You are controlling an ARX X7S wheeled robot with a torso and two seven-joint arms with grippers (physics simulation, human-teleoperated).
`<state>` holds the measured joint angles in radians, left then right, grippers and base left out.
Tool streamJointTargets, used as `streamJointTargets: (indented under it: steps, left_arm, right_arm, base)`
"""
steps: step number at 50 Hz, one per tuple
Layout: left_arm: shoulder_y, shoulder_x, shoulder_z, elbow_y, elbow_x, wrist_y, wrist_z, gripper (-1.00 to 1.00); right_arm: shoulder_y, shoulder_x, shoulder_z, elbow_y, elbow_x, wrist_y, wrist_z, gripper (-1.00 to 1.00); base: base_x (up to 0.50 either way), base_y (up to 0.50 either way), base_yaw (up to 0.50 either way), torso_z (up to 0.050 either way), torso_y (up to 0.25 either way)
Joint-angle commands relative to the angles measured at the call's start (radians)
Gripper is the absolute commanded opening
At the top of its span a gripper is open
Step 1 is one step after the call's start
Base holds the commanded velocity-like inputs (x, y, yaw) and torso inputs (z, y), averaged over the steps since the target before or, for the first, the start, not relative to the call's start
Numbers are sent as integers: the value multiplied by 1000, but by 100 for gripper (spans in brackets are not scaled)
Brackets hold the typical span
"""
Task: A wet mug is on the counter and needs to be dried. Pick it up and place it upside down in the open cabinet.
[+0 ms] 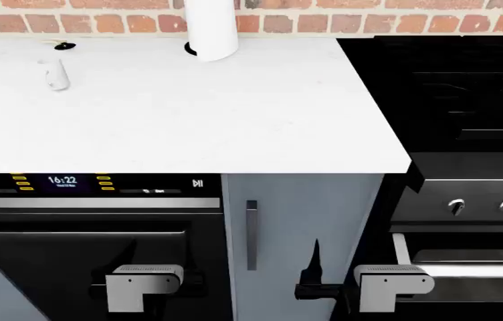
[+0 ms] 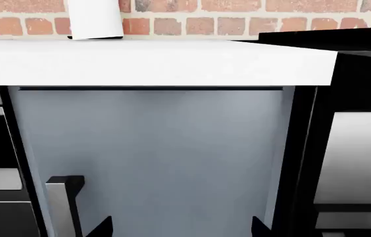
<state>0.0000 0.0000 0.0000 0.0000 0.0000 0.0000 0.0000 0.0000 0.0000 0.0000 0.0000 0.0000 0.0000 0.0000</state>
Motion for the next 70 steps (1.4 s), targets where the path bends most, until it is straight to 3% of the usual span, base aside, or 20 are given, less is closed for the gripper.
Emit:
streamJointTargets:
  steps: [1,11,44,48,60,67,69,70]
  left_arm:
    - [3,-16,16,4,-18,-1,-19,100]
    - [18,-49,59,12,-36,20,-50,100]
    - [3,-94,114,13,-83,-8,-90,100]
    - [-20,-95,100,60,-89,-155,-133,100]
    - [-105,-162,62,718,-155,-877,-233,100]
    - [-247,-152,-8,1007,-236,-1311,-235,100]
    - [-305,-162,-52,1047,-321,-1397,-257,100]
    - [-333,-195,-86,1047,-451,-1410,-338,100]
  right_arm:
    - [-2,15,-21,-2,17,-1,19,100]
    - [-8,45,-63,-7,51,-16,45,100]
    - [-2,87,-112,-22,114,-6,92,100]
    - [-29,94,-109,-135,81,19,141,100]
    - [14,189,-44,-820,198,658,181,100]
    - [114,215,111,-1036,378,956,178,100]
    - [136,317,126,-1047,548,953,310,100]
    - [147,397,122,-1047,667,929,412,100]
  base:
    - [0,0,0,0,0]
    - [0,0,0,4,0]
    - [0,0,0,50,6]
    - [0,0,0,35,7]
    - [0,0,0,0,0]
    - [0,0,0,0,0]
    - [0,0,0,0,0]
    - [0,0,0,0,0]
